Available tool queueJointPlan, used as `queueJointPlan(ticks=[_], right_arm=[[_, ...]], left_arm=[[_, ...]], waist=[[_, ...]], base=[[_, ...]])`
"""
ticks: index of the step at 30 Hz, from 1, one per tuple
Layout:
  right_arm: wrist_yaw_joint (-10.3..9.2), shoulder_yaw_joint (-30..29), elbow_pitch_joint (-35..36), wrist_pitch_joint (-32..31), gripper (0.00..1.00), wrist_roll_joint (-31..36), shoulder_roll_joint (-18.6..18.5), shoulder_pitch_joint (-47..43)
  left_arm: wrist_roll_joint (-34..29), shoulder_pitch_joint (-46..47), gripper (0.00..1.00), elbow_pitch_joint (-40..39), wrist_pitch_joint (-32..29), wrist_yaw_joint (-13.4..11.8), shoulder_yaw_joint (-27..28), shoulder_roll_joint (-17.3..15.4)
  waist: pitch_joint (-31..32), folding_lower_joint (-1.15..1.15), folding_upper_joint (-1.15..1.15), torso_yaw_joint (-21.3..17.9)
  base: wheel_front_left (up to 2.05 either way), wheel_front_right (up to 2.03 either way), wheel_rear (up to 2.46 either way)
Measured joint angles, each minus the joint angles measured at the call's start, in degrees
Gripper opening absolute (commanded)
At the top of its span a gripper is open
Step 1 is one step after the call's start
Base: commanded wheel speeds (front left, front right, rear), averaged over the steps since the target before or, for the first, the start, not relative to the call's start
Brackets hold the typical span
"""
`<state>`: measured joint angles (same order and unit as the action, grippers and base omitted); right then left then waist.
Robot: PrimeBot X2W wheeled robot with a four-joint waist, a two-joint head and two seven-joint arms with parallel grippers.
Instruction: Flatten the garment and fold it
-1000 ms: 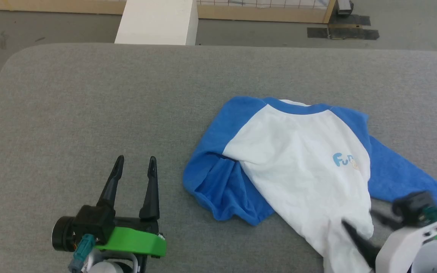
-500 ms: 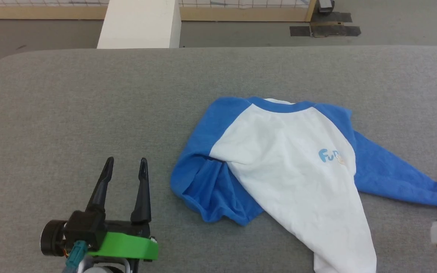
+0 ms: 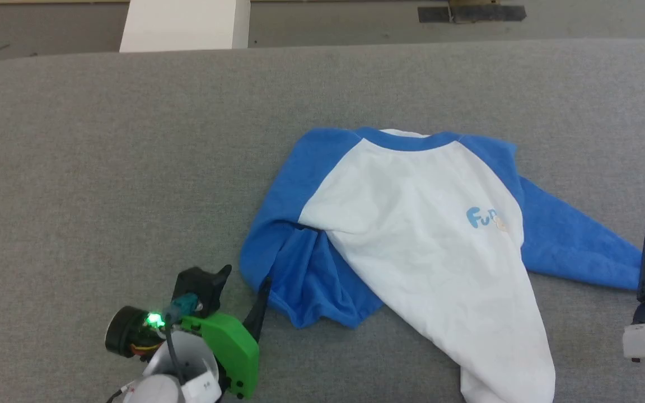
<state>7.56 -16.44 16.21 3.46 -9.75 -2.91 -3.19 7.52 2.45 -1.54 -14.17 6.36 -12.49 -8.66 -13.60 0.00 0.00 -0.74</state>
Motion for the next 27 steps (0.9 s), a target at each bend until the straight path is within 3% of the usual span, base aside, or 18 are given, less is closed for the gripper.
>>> queueJointPlan(ticks=[8,9,10,11,19,27], right_arm=[[0.00,1.58,-1.02,0.09,1.00,-0.99,0.01,1.16],[0.00,1.68,-1.12,0.11,1.00,-1.00,0.00,1.31],[0.00,1.78,-1.30,0.12,1.00,-1.00,0.00,1.55],[0.00,1.87,-1.49,0.19,1.00,-1.01,0.01,1.87],[0.00,1.86,-3.32,0.44,1.00,-1.27,0.00,2.21],[0.00,1.56,-3.86,0.33,1.00,-1.42,0.00,1.59]], left_arm=[[2.71,2.98,1.00,1.78,-10.74,0.51,-3.14,-0.54],[3.02,3.38,0.79,2.07,-11.01,0.49,-3.10,-0.37],[3.44,3.88,0.44,2.36,-10.98,0.46,-3.12,-0.24],[3.49,4.34,0.00,2.61,-10.67,0.03,-3.05,-0.13],[4.86,3.51,0.00,2.40,-6.35,-4.36,0.37,1.57],[3.78,-2.08,0.00,-9.16,-4.58,-8.82,8.70,-4.98]], waist=[[-3.83,0.00,0.00,0.01],[-4.18,0.00,0.00,0.00],[-4.58,0.00,0.00,-0.02],[-4.91,0.00,0.00,-0.05],[-3.43,0.00,0.00,0.33],[0.01,0.00,0.00,2.50]], base=[[0.00,0.00,0.00],[0.00,0.00,0.00],[0.00,0.00,0.00],[0.00,0.00,0.00],[0.00,0.00,0.00],[0.00,0.00,0.00]])
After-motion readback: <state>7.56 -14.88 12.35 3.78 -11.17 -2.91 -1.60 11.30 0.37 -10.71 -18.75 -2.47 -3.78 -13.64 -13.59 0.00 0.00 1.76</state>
